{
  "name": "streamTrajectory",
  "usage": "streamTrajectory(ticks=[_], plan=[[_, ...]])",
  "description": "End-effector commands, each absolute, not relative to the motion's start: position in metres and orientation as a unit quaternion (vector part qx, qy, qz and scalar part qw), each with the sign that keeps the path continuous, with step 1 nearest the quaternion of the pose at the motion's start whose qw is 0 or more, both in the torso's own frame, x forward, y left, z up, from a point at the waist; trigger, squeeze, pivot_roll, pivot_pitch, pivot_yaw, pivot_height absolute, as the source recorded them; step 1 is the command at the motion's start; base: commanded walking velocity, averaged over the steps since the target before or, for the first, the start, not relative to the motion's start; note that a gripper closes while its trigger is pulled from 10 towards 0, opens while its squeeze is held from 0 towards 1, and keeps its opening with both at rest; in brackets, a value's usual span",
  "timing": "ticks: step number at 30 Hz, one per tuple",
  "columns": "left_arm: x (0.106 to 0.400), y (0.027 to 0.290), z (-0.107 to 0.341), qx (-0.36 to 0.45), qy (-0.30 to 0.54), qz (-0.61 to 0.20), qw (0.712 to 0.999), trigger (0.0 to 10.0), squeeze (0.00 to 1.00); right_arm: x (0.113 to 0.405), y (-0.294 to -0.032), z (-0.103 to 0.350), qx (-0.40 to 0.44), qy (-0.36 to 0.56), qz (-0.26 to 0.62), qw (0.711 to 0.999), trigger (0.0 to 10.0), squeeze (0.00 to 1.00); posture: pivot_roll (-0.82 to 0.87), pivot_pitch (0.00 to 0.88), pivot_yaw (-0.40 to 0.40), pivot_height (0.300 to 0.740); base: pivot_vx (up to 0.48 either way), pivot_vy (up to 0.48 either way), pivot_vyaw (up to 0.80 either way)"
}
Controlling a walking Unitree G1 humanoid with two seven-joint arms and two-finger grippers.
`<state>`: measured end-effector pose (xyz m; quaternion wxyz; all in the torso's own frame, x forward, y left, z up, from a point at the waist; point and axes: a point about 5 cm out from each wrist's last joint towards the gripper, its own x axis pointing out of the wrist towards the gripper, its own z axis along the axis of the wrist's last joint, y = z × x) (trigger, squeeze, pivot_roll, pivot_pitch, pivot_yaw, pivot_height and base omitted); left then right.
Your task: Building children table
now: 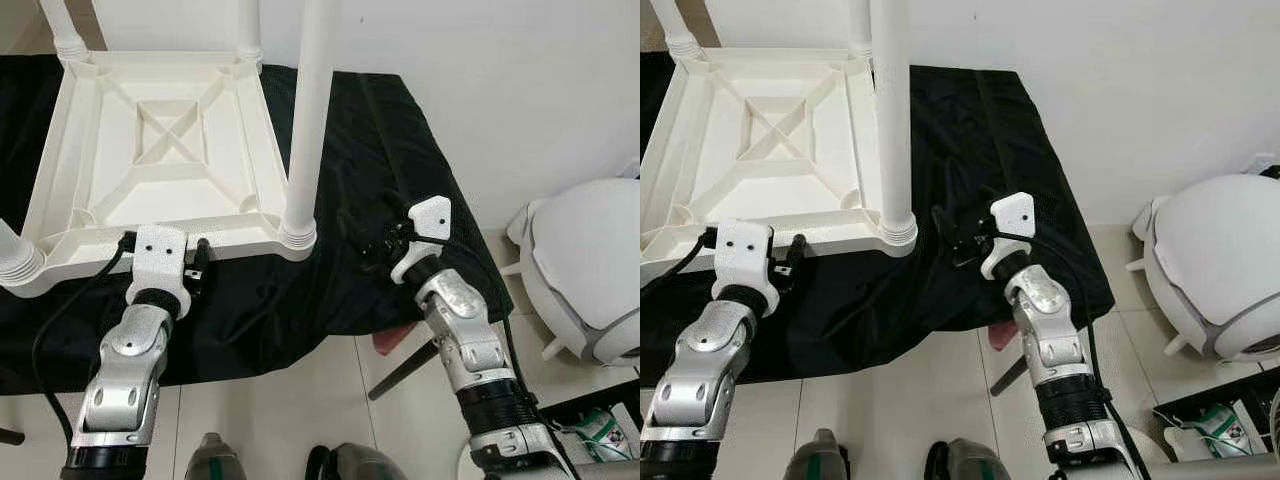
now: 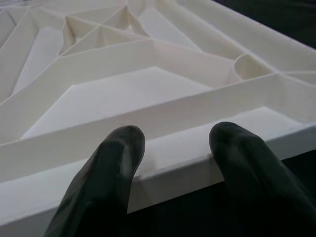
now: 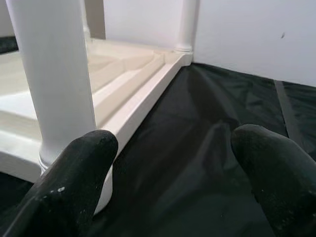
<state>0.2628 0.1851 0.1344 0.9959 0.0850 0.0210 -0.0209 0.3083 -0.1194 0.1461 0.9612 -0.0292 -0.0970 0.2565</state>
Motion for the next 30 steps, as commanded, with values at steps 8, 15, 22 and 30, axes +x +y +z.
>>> streamTrajectory(ticks=[8,15,22,30], plan=[[0.263,0.164,0.142,0.088,-0.013,-0.152,0.984,10.0,0.00,0.317,-0.121,0.145,-0.033,-0.065,0.336,0.939,10.0,0.00,0.06,0.000,-0.079,0.740,0.000,0.000,0.00],[0.267,0.154,0.151,0.119,-0.024,-0.232,0.965,10.0,0.00,0.323,-0.119,0.144,-0.039,-0.035,0.433,0.900,10.0,0.00,0.06,0.005,-0.089,0.740,0.000,0.000,0.00],[0.269,0.152,0.156,0.130,-0.020,-0.254,0.958,10.0,0.00,0.339,-0.113,0.148,-0.047,-0.030,0.446,0.893,10.0,0.00,0.08,0.001,-0.097,0.740,0.000,0.000,0.00],[0.263,0.145,0.155,0.135,-0.020,-0.265,0.954,10.0,0.00,0.355,-0.097,0.154,-0.047,-0.025,0.467,0.883,10.0,0.00,0.11,0.000,-0.110,0.740,0.000,0.000,0.00]])
